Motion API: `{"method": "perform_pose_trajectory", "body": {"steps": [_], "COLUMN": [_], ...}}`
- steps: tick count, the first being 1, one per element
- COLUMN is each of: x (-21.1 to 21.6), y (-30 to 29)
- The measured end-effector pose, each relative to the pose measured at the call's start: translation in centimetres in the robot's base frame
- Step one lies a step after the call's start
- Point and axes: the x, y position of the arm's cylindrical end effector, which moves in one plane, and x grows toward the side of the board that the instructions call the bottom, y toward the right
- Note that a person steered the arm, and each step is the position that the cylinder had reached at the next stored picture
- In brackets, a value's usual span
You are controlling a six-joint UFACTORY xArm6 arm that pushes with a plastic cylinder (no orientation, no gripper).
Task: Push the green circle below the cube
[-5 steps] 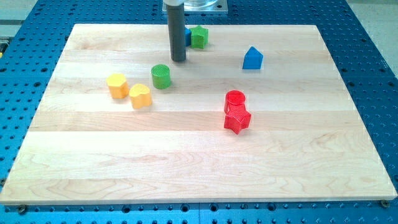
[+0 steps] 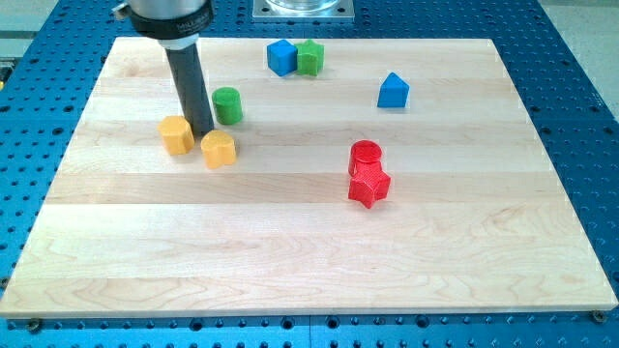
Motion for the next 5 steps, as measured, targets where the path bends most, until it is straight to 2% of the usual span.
{"method": "perform_pose_trajectory", "body": {"steps": [1, 2, 3, 4, 5], "x": [-2.9, -4.5, -4.5, -3.5, -3.3], "y": [8.0, 13.4, 9.4, 10.5, 16.8]}}
